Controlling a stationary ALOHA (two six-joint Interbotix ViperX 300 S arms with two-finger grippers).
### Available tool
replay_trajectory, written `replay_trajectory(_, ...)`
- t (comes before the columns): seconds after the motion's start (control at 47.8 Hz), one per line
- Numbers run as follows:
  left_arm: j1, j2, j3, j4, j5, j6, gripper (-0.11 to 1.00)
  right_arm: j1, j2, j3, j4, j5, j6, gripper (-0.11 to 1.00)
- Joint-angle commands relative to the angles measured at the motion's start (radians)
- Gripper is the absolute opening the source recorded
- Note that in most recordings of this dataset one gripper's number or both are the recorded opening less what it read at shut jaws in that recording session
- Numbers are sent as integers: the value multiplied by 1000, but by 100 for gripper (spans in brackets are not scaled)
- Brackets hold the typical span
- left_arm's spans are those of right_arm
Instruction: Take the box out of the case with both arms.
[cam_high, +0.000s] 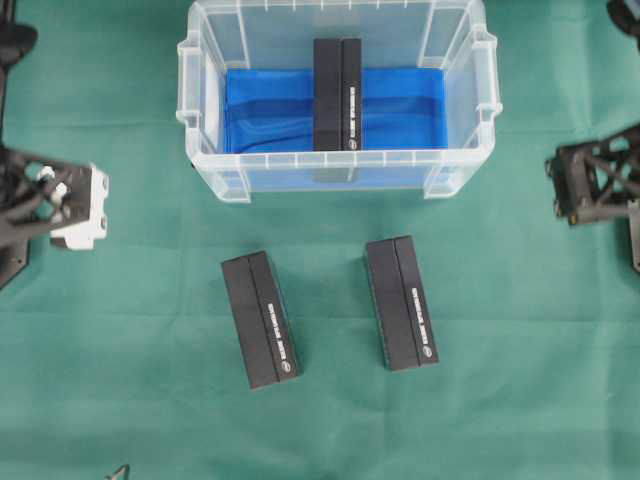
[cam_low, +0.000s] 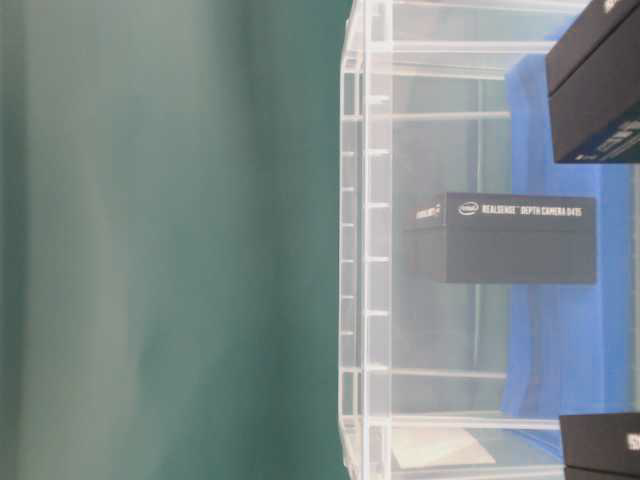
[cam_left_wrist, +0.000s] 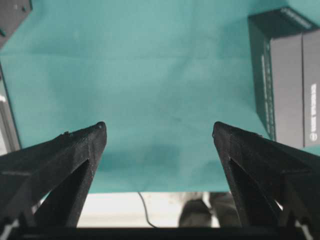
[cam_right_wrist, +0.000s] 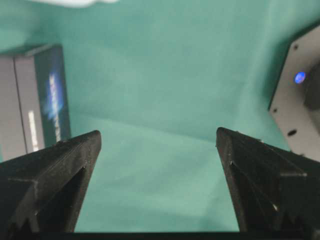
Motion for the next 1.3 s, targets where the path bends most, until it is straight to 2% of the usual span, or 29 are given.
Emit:
replay_trajectory(0.0,43,-14,-9,3,2,29,91,-57,-23,-5,3,-5,-48,92)
replay_trajectory(0.167,150,-14,-11,3,3,118,91,-173,-34,5,5,-5,-156,93)
replay_trajectory(0.272,229,-14,-9,2,2,212,91,-270,-34,9,6,-12,-252,93)
replay_trajectory(0.418,331,-14,-9,3,2,305,91,-408,-32,11,26,-44,-387,93)
replay_trajectory(0.606,440,-6,-8,5,-3,419,91,-529,-23,11,38,-89,-502,93)
replay_trajectory(0.732,500,0,-8,6,-11,479,91,-572,-11,11,38,-95,-541,93)
replay_trajectory(0.878,532,2,-6,6,-35,508,91,-586,3,11,40,-94,-561,93)
replay_trajectory(1.276,540,12,-9,6,-48,515,91,-586,8,11,48,-115,-555,93)
